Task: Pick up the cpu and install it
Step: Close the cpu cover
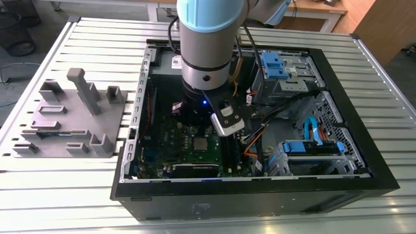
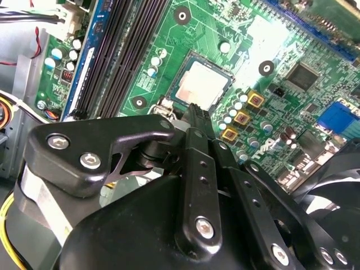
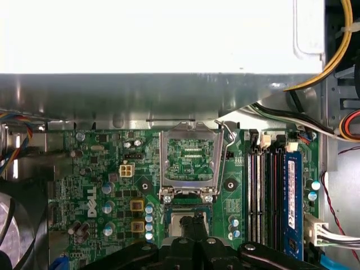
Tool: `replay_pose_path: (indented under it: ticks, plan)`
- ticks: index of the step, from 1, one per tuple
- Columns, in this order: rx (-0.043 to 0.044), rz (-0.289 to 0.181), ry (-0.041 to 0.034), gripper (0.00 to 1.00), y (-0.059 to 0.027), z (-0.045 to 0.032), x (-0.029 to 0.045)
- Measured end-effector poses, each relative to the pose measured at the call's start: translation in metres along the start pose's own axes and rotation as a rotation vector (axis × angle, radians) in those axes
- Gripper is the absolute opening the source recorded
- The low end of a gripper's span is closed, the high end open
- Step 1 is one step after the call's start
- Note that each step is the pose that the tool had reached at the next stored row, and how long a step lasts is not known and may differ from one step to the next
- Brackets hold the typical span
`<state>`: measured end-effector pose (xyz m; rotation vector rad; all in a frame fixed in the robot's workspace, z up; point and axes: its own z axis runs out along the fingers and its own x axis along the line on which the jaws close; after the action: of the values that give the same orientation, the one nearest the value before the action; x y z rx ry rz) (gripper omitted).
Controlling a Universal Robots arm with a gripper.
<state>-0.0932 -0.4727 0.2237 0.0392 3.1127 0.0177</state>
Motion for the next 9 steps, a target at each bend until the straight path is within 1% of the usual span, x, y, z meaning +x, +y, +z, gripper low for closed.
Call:
replay_pose_path:
  ticks: [5, 7, 9]
  plan:
    - [0.0, 0.0, 0.0, 0.11, 0.0012, 0.0001, 0.0]
    - [0.0, 0.0, 0.0, 0.11, 0.0046, 0.0001, -0.0005]
    - [-0.0001, 0.0, 0.0, 0.11, 0.0046, 0.0002, -0.0007]
